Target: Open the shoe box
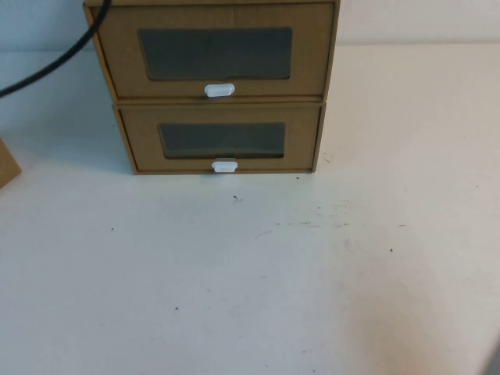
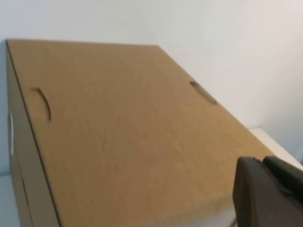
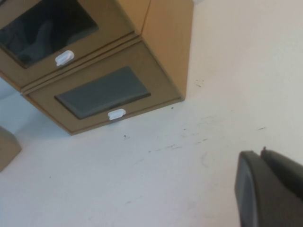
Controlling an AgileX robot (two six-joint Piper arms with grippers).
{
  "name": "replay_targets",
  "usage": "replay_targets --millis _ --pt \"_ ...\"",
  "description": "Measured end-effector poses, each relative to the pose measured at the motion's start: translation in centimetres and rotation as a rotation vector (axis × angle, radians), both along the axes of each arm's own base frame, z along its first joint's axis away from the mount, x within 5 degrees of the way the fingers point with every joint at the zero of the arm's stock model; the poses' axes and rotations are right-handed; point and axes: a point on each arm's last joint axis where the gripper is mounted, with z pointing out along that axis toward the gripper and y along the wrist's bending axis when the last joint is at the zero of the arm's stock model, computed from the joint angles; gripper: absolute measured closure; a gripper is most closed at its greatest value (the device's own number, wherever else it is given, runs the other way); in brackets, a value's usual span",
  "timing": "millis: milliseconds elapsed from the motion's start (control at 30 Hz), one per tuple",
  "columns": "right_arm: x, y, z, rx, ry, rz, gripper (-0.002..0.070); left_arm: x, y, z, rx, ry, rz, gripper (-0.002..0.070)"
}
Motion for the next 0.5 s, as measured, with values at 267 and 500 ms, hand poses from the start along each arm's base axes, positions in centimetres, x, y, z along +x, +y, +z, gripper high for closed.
replay_targets --millis 267,500 --pt "4.0 0.9 3.5 -0.021 0.041 0.141 0.0694 7.4 -0.8 0.9 -0.009 -0.042 -0.022 0.0680" --pt "8.0 1.8 5.8 0.016 -0.007 0.270 0.0694 13.2 -1.7 -1.5 -0.041 -0.008 -0.064 0.0680"
